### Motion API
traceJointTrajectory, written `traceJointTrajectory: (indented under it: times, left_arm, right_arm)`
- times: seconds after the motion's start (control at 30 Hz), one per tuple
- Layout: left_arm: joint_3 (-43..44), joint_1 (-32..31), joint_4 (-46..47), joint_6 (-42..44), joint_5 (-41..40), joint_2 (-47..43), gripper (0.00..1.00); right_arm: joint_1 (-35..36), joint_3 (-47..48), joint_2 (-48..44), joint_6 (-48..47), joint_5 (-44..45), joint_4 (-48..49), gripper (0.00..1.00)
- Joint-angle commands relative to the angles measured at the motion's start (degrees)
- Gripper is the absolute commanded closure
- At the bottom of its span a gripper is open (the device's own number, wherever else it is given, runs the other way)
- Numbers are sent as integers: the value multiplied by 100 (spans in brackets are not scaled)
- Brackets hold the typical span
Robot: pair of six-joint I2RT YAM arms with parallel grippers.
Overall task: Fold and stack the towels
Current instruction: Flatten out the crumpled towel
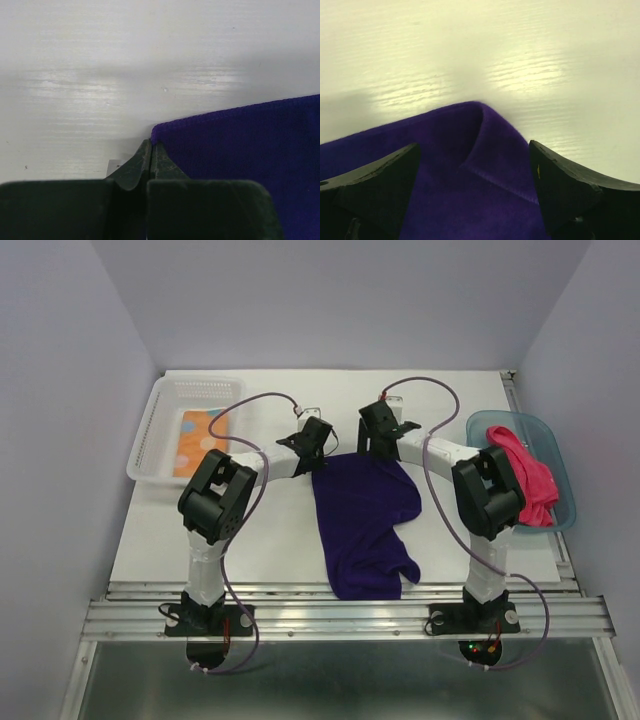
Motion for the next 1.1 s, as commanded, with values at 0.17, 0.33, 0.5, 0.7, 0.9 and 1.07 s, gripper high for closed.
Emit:
traceJointTrajectory:
  times: [0.17, 0.33, 0.5, 0.7, 0.9, 1.07]
  left_arm:
    - [-153, 12, 60, 95, -332, -364, 100]
    - [-171, 20, 33, 77, -446, -408, 100]
    - [-171, 29, 7, 77, -526, -417, 100]
    - [-188, 29, -11, 77, -570, -426, 100]
    - [-162, 38, -2, 103, -517, -409, 100]
    - [-118, 38, 33, 156, -455, -373, 100]
  right_arm:
    - [-45, 374, 469, 151, 1087, -650, 6]
    - [-133, 154, 399, 292, 1175, -746, 6]
    - [-317, -128, 215, 423, 1394, -851, 6]
    - [-677, -462, -172, 398, 1456, -799, 6]
    - [-959, -708, -445, 63, 1421, -623, 5]
    - [-1021, -752, -585, -384, 1018, -334, 5]
